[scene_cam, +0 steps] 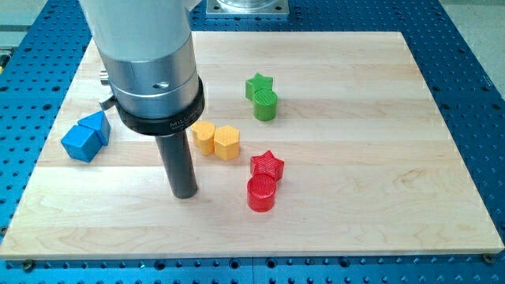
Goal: Separate the yellow blocks from each other
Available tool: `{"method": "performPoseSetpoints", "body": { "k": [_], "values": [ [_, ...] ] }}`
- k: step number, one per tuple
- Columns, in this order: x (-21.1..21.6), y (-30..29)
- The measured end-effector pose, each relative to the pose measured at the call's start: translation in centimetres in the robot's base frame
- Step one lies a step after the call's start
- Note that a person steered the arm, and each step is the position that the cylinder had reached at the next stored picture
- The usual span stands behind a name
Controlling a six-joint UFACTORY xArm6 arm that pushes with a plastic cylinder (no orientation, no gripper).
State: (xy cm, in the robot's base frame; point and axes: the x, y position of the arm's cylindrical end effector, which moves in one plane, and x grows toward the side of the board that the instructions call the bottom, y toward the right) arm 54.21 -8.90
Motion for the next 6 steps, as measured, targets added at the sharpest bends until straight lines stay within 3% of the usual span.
{"method": "performPoseSetpoints", "body": {
  "k": [2,4,6],
  "values": [
    [-0.2,0.5],
    [-6.2,0.3],
    [-8.1,9.1]
  ]
}}
